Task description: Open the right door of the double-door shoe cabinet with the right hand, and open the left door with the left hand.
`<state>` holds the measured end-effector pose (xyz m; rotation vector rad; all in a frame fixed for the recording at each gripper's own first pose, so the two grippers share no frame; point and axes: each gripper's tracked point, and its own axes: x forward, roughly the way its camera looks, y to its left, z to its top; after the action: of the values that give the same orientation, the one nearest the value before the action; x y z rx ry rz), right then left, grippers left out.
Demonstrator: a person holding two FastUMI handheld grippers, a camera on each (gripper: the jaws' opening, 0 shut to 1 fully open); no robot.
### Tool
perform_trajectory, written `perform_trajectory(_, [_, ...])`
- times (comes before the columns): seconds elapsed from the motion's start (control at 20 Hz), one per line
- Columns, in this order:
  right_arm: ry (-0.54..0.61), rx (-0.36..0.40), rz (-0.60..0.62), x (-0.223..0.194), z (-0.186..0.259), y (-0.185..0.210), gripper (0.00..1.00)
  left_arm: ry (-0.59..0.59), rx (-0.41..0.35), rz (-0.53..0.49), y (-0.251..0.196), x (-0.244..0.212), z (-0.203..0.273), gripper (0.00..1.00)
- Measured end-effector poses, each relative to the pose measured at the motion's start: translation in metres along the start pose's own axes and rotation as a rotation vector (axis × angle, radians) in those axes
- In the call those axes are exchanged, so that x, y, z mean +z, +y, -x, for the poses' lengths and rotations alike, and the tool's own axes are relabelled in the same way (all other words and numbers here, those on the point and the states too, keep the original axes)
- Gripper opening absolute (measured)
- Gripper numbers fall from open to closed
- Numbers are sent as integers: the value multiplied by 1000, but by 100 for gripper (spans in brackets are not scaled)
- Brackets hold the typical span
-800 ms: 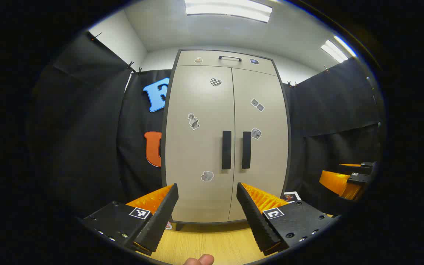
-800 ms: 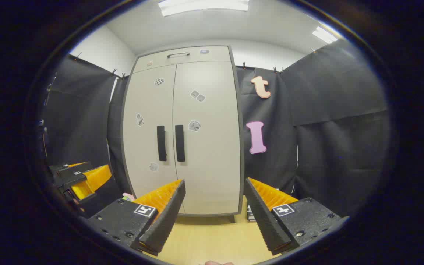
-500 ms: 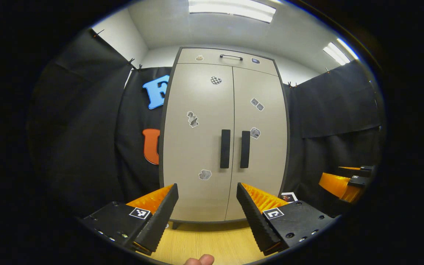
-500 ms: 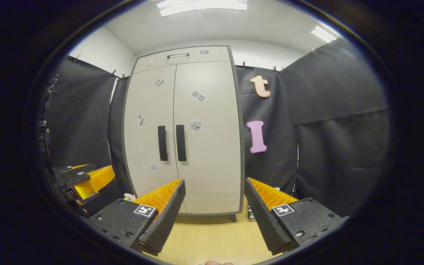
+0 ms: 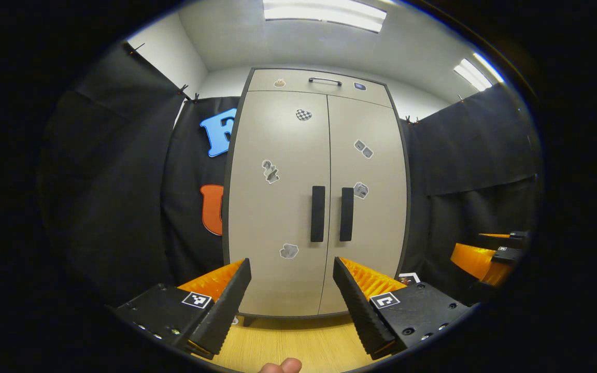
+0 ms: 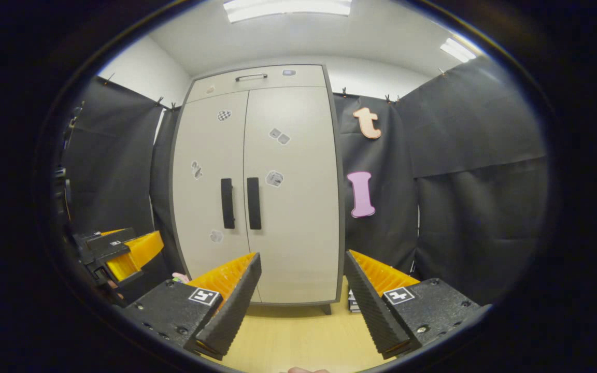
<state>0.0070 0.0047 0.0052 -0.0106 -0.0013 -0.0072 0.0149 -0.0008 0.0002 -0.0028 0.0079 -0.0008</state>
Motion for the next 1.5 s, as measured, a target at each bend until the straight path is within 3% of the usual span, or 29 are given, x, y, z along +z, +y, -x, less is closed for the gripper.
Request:
perform_trajectory(0.45, [-4, 26, -2, -1, -9, 14, 96, -4, 26, -15, 13, 3, 3, 95])
perform_trajectory(0.6, [-25, 54, 12, 12, -24, 26, 100, 0, 30, -18, 15, 2, 9, 95])
perform_trajectory(0.9, [-62, 156, 33, 53, -98, 70, 99, 10, 24, -24, 11, -5, 29, 95])
perform_trajectory(1.15, [-28, 129, 50, 66, -180, 93, 100, 40, 1, -27, 5, -23, 45, 95])
perform_trajectory(1.25, [-2, 125, 31, 64, -208, 102, 96, 57, 7, -38, 7, -31, 47, 95])
perform_trajectory(1.45, [66, 113, 13, 49, -253, 113, 100, 78, 17, -20, 11, -40, 45, 95])
perform_trajectory(1.5, [65, 99, 18, 47, -262, 111, 96, 80, 19, -13, 13, -42, 44, 95])
